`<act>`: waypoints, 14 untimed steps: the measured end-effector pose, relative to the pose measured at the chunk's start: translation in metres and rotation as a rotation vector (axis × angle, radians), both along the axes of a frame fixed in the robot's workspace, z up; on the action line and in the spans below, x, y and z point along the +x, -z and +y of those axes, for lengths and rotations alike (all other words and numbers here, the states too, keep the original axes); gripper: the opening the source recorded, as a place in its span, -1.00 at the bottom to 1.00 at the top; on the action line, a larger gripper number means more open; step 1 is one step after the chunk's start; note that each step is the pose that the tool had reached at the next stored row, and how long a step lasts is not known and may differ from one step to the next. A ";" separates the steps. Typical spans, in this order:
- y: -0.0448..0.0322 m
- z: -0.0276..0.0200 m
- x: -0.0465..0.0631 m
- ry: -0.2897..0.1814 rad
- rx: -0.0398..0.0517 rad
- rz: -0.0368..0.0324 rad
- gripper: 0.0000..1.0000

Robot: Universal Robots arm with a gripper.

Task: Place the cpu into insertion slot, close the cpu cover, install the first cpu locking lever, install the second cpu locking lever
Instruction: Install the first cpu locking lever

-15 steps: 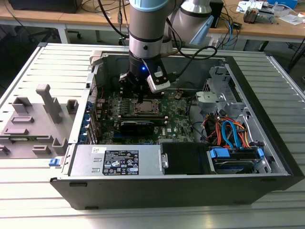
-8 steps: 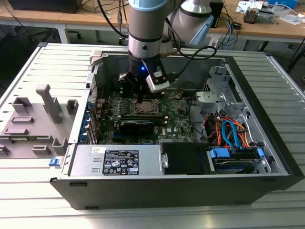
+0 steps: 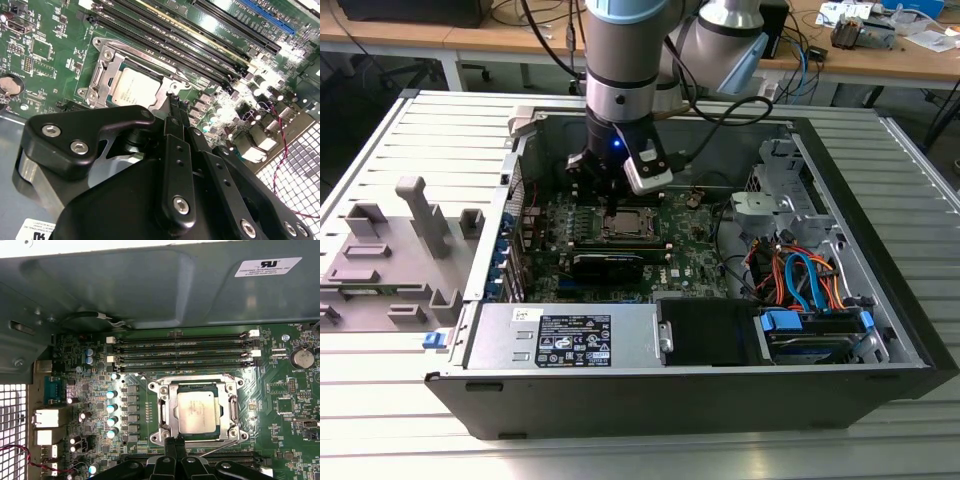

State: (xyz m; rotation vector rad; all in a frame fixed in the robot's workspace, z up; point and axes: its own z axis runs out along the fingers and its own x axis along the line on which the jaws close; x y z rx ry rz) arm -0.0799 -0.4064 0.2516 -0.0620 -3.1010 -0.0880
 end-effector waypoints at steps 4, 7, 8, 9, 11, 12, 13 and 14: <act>0.0000 0.0000 -0.001 0.000 -0.0001 0.0000 -0.78; -0.0002 0.0000 -0.001 0.000 0.0000 0.0000 -0.78; -0.0003 0.0000 -0.001 0.000 0.0001 -0.0001 -0.78; -0.0006 0.0000 -0.001 0.000 -0.0001 0.0000 -0.78; -0.0013 0.0000 -0.001 0.000 -0.0003 0.0001 -0.78; -0.0017 0.0000 -0.001 0.000 -0.0001 0.0000 -0.78; -0.0021 0.0000 -0.001 0.000 0.0001 -0.0001 -0.78; -0.0028 0.0000 -0.001 0.000 -0.0001 0.0000 -0.78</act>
